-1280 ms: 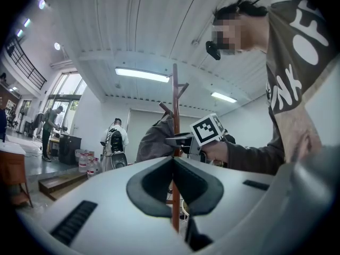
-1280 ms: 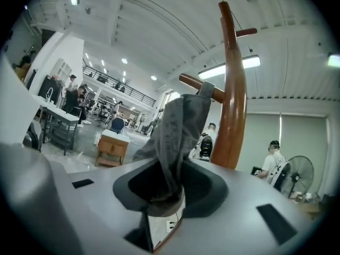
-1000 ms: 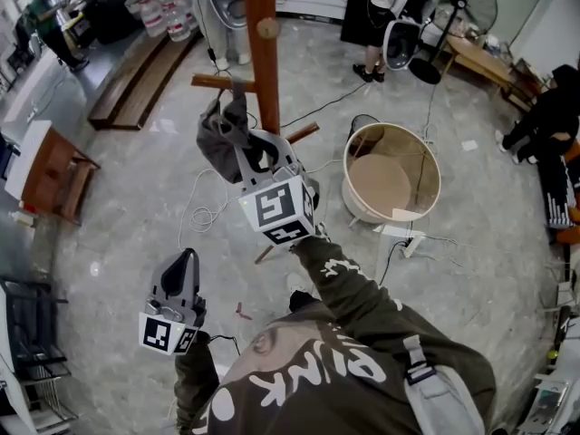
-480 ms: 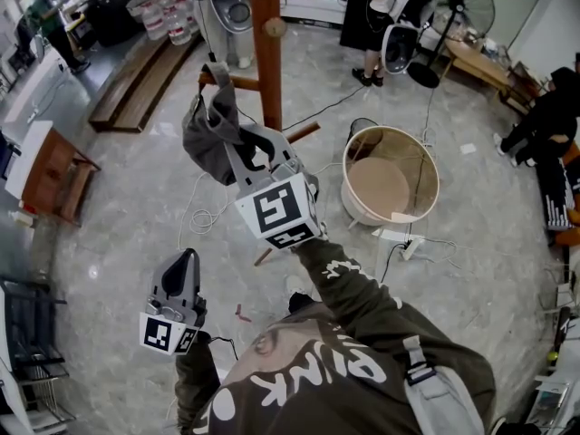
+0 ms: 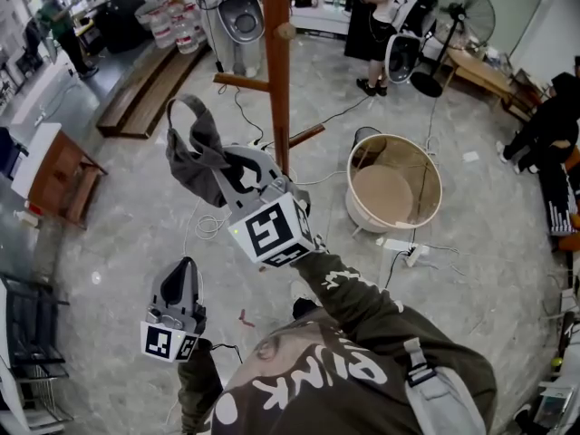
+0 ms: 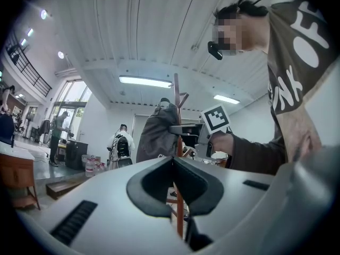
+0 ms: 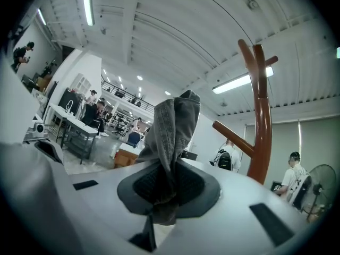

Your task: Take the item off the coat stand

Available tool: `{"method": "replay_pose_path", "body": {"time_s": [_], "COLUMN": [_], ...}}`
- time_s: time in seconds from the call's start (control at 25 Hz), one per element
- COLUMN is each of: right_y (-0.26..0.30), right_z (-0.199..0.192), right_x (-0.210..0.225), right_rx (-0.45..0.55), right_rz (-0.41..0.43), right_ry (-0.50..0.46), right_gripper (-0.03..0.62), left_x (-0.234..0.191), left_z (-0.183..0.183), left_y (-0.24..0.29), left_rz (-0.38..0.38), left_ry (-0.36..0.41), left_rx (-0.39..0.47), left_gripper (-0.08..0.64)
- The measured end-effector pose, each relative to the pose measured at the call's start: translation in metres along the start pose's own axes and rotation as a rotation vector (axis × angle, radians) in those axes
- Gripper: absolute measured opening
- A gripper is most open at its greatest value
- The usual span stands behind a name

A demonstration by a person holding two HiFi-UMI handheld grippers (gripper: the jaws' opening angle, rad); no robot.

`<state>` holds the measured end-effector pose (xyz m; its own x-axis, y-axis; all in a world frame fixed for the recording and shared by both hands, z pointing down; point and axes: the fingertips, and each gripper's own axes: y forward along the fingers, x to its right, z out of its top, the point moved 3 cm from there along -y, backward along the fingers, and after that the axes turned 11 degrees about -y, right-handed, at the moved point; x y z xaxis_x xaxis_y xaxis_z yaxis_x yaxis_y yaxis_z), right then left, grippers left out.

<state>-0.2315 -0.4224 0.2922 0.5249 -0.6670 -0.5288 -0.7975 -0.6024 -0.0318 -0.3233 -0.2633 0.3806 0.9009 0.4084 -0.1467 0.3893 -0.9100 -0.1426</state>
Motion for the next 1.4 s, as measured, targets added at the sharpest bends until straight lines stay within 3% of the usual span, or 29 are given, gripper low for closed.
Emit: {"method": "replay_pose_path", "body": {"time_s": [0.24, 0.48, 0.96, 1.4], "right_y": [-0.045, -0.117, -0.252, -0.332], "right_z": [-0.008, -0.020, -0.039, -0.030], "right_x": [-0.035, -0.052, -0.097, -0.105], "right_rx": [-0.033, -0.091, -0.285, -0.297], "right_rz": [0.045, 0.029, -0.075, -0.084], "right_ry": [-0.025, -0.015, 0.029, 0.074], "right_gripper": [0.048, 0.048, 0.048, 0.048], "left_x": [0.006, 0.025, 0.080, 0.137], "left_z": [0.005, 0.008, -0.012, -0.006], "left_y": [-0.027, -0.058, -0.107, -0.122], "left_rz": [0.006, -0.008, -0.149, -0.171], "left_ry": [0.008, 0.006, -0.062, -0.054], "left_rx": [0.020, 0.029, 0.030, 0.019], "left_gripper": [0.005, 0.005, 0.005, 0.005]}}
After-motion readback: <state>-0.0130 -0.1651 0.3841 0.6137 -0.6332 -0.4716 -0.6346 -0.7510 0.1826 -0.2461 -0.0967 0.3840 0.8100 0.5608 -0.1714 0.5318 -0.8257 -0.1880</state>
